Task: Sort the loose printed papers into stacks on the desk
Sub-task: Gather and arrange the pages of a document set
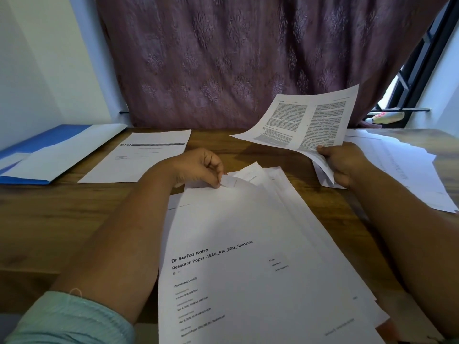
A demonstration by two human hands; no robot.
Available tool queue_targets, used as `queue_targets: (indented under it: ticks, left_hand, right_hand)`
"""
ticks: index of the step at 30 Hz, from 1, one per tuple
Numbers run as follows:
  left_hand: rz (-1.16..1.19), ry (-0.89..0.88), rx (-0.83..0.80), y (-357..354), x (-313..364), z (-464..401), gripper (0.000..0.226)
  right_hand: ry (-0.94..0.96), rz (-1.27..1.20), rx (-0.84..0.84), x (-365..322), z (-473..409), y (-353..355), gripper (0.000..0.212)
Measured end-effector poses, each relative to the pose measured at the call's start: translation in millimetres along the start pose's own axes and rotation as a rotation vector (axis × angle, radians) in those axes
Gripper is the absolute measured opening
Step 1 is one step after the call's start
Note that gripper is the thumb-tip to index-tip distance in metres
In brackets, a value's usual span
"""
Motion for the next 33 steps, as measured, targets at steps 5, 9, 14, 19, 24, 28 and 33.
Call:
queue_targets:
  ticks: [5, 9, 14, 19, 24, 28, 33]
  left_hand:
    - [0.285, 0.027, 0.043, -5, 7, -1, 0.027]
    - [0.191, 0.018, -0.017, -12, 14, 1, 0.04]
    - [0.092, -0.034, -0.053, -13, 15, 2, 0.019]
    - [0.075, -0.094, -0.045, -12, 22, 2, 0.029]
    - [0.022, -0.106, -0.034, -10, 18, 0, 0.027]
    - [0.074, -0.074, -0.087, -12, 15, 3, 0.024]
    - [0.065, -0.005, -0.122, -17, 4, 1, 0.017]
  right_hand:
    - [0.01, 0.001, 0.009, -1, 0, -1, 0.024]
    - [0.006, 0.008, 0.005, 0, -1, 0, 0.027]
    - [-0.007, -0.006, -0.005, 1, -2, -1, 0.028]
    - [0.002, 0.009, -0.005, 2, -4, 0, 0.032]
    - [0.007, 0.028, -0.004, 2, -7, 0, 0.03]
    - [0.011, 0.035, -0.021, 3, -8, 0, 0.021]
    - [0.013, -0.002, -0.08, 6, -7, -5, 0.011]
Point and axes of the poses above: each hand's wrist, its own z-axis away from the middle knuckle, its own y-axis out of the back of the hand, x = y × z, the point moved 7 cm from there along -z, towards the middle knuckle, and after that the axes turned 6 degrees about -y, right-handed, at the moved point
